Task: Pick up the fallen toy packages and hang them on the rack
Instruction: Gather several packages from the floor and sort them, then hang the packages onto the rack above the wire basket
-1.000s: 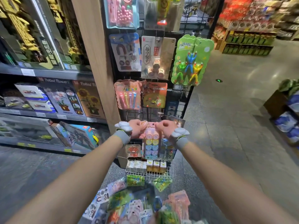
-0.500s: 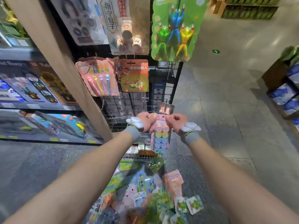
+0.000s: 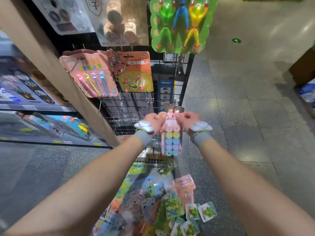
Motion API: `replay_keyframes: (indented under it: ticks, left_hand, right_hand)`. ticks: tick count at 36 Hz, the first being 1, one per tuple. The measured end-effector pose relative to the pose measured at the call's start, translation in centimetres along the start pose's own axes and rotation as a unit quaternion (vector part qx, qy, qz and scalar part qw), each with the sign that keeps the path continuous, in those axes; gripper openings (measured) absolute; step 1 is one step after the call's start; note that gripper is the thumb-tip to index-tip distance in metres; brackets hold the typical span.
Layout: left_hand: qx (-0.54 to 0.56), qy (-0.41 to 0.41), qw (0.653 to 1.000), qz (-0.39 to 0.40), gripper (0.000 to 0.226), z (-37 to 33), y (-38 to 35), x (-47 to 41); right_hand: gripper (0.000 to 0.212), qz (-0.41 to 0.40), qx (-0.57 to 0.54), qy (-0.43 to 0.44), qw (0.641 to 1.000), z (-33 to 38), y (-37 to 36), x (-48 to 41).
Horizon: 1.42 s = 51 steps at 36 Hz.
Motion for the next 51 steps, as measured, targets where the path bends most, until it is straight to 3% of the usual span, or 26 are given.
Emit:
replay_keyframes:
  ticks: [7,14,20,29,33,37,38,42,44,48,51]
  left_hand:
    - [-0.012,0.004,1.000,-0.012,0.047,0.8,-0.2,-2.3]
    - [0.014,-0.010,0.999,-0.039,0.029,1.1,-0.6,-5.1]
    - [0.024,-0.014,0.998,-0.050,0.027,1.3,-1.1,-6.5]
    - [0.087,0.002,0.993,-0.086,0.029,1.9,-1.3,-6.8]
    - [0.129,0.011,0.988,-0.079,0.025,2.2,-1.5,-6.0]
    - [0.160,0.035,0.981,-0.105,0.028,3.3,-2.3,-4.1]
    - [0.169,0.042,0.980,-0.097,0.025,4.1,-2.6,-3.4]
    - [0.203,0.072,0.975,-0.061,0.049,7.1,-3.7,-1.4]
    - [0.233,0.086,0.968,-0.041,0.039,8.4,-4.3,0.0]
    - [0.139,0.122,0.983,-0.016,0.041,12.0,-5.2,3.9]
    - [0.088,0.158,0.983,0.002,0.046,16.9,-6.1,6.0]
  right_hand:
    - [0.030,-0.006,-0.037,-0.004,0.999,-0.7,0.3,-1.1]
    - [0.033,-0.019,-0.031,0.018,0.999,-0.3,1.1,-2.1]
    - [0.064,-0.008,-0.028,0.012,1.000,-1.7,1.8,-4.7]
    - [0.058,-0.027,-0.009,0.019,0.999,-1.3,1.6,-5.1]
    - [0.036,-0.037,-0.014,0.022,0.999,-1.6,1.3,-5.1]
    - [0.042,-0.026,-0.065,0.024,0.997,-2.6,1.0,-5.0]
    - [0.043,-0.021,-0.058,0.022,0.998,-3.4,0.7,-4.9]
    - [0.041,-0.022,-0.018,0.018,0.999,-5.5,0.0,-3.3]
    - [0.038,0.006,0.036,0.008,0.999,-6.6,-0.7,-2.3]
    - [0.061,0.054,0.081,-0.035,0.995,-11.8,-3.3,-1.4]
    - [0.039,0.097,0.117,-0.077,0.985,-15.6,-6.4,0.6]
Point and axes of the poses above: each hand's wrist, its own x-axis away from the middle knuckle, its own y-axis out of the back of the hand, z = x × y, the point moved 3 cm from there along -x, towards the middle knuckle, and after that the axes turned 12 degrees about z, right-handed, at the moved point
